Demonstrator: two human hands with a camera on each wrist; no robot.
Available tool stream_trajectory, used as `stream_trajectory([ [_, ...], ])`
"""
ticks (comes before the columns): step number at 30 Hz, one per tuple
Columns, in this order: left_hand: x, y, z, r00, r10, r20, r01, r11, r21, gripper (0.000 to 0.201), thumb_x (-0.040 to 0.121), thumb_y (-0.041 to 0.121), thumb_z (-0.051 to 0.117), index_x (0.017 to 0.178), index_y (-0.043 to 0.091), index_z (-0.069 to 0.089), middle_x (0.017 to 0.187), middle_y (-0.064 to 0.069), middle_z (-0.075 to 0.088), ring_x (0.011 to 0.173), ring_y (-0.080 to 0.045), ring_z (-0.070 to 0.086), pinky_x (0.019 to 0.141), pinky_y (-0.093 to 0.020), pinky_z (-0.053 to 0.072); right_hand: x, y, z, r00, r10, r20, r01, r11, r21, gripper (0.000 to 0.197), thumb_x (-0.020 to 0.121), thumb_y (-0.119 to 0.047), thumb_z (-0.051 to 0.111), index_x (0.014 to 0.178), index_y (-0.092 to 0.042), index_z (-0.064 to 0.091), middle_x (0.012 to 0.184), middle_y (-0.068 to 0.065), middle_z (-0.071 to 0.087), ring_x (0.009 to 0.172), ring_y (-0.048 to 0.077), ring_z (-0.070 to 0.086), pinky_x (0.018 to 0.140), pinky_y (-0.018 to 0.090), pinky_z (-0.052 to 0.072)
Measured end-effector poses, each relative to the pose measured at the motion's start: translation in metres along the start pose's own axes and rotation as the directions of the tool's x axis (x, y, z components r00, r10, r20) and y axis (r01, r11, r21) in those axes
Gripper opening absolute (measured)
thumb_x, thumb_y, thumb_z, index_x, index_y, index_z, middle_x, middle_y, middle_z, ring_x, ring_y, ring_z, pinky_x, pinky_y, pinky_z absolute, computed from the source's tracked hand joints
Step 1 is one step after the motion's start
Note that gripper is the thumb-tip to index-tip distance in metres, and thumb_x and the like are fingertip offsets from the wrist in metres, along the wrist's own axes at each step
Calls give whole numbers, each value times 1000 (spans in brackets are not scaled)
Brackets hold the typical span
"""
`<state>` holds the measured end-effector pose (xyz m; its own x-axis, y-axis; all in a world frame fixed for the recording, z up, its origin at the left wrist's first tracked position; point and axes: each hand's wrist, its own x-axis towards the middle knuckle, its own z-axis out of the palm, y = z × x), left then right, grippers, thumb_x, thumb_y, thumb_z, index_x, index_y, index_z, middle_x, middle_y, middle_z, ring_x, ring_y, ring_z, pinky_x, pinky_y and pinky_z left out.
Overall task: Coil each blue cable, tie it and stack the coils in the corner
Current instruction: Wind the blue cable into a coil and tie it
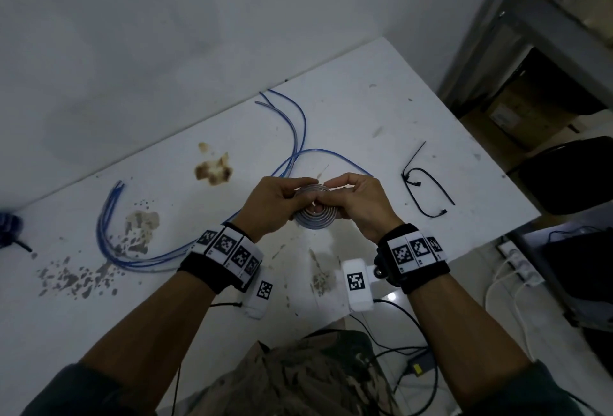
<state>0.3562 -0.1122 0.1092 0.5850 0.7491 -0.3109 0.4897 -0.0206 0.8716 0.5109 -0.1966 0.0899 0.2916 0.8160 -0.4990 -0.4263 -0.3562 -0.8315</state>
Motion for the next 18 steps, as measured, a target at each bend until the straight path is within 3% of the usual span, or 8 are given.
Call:
stream_trajectory([
  [4,0,-4,3,996,-67,-57,55,980,-193,21,90,12,68,111,10,72,96,-21,73,74,-16,64,57,-25,48,5,3,0,1000,-4,31,2,999,52,23,76,-1,80,84,-6,59,80,19,73,67,25,71,61,32,57],
  [7,1,-10,6,995,-89,-35,78,969,-236,21,92,13,65,113,12,71,99,-18,74,86,-19,68,71,-31,54,9,5,0,998,-13,53,11,999,37,22,77,-1,80,83,-6,59,82,21,73,68,26,71,63,32,58],
  [9,2,-13,6,996,-86,-5,83,971,-222,27,95,11,62,122,10,66,105,-12,73,94,-14,69,82,-27,55,12,7,-2,997,-25,72,24,1000,14,22,77,-1,80,85,-4,59,81,23,73,68,27,71,63,32,58],
  [12,4,-16,6,998,-65,-16,60,977,-206,26,94,7,62,120,8,67,108,-16,72,98,-17,67,92,-30,53,14,9,-1,992,-34,122,38,999,-33,25,79,-3,80,92,1,59,85,27,72,73,30,71,67,36,60],
  [14,6,-19,6,996,-72,-50,60,976,-211,23,94,6,62,115,10,69,99,-15,73,92,-19,67,89,-31,53,18,7,-1,992,-26,122,35,997,-71,27,81,-10,79,97,4,62,85,24,73,73,27,72,67,34,60],
  [16,9,-23,5,992,-88,-87,68,976,-207,22,94,6,62,114,12,70,82,-13,70,80,-19,63,80,-30,52,31,10,-9,999,-20,38,25,992,-123,29,85,-19,77,98,3,66,84,20,74,69,23,71,65,34,60],
  [18,12,-28,2,989,-92,-119,67,978,-198,21,95,7,60,113,12,70,69,-7,67,72,-17,59,73,-27,49,50,21,-29,984,-117,-137,58,924,-377,25,88,-27,74,94,-3,70,84,14,74,71,24,70,69,39,59],
])
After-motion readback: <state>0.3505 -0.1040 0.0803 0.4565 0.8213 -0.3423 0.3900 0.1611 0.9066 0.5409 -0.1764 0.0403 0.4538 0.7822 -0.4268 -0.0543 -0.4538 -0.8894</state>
